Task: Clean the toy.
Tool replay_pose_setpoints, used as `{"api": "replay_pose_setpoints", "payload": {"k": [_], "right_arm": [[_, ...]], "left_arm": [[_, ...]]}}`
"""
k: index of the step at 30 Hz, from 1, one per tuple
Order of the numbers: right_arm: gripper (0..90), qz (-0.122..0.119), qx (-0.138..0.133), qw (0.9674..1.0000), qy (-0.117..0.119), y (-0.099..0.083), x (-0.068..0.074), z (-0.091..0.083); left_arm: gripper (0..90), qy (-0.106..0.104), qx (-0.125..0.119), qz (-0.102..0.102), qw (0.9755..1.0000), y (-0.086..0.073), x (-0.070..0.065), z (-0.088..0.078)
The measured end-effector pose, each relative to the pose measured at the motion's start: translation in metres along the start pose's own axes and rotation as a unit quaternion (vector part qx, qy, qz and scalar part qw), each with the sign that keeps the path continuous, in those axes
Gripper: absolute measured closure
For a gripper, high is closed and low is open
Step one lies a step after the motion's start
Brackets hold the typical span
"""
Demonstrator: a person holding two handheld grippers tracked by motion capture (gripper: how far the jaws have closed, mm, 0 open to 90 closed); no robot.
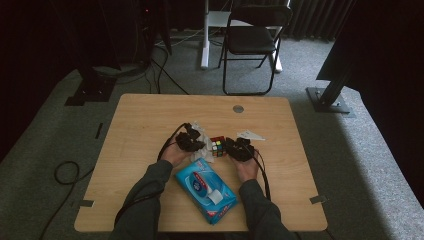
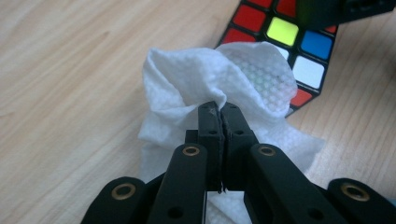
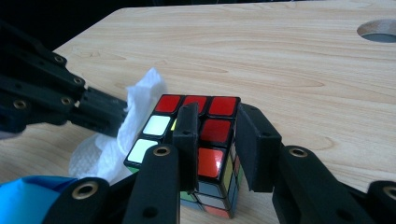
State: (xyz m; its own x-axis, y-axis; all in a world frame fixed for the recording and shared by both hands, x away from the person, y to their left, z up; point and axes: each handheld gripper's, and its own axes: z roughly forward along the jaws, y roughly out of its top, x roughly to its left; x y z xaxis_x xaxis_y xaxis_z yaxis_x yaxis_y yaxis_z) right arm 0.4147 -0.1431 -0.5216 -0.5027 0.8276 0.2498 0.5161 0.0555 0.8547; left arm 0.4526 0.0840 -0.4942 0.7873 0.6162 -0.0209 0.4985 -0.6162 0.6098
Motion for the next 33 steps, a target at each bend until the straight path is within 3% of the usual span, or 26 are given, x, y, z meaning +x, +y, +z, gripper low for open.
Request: {"api": "replay_pose_setpoints", "payload": {"k": [16, 26, 29, 30, 33], "right_arm": [[70.1, -0.021, 0.009, 0.9996, 0.017, 0.0, 0.002, -0.001], [69.3, -0.039, 0.016, 0.9981, 0.044, 0.0, 0.005, -0.001], [68.5, -0.044, 0.017, 0.9977, 0.049, 0.0, 0.005, 0.0], [68.1, -0.046, 0.018, 0.9975, 0.05, 0.0, 0.005, 0.0], [64.7, -0.048, 0.018, 0.9973, 0.052, 0.0, 0.003, 0.0]], "left_arm": [[88.6, 0.023, -0.017, -0.027, 0.9992, -0.003, 0.009, -0.003], [88.7, 0.036, -0.03, -0.044, 0.9979, 0.002, 0.012, 0.0], [88.7, 0.033, -0.033, -0.049, 0.9977, 0.002, 0.011, 0.002], [88.7, 0.023, -0.038, -0.049, 0.9978, 0.003, 0.009, 0.004], [88.7, 0.015, -0.036, -0.039, 0.9985, 0.003, 0.006, 0.006]]}}
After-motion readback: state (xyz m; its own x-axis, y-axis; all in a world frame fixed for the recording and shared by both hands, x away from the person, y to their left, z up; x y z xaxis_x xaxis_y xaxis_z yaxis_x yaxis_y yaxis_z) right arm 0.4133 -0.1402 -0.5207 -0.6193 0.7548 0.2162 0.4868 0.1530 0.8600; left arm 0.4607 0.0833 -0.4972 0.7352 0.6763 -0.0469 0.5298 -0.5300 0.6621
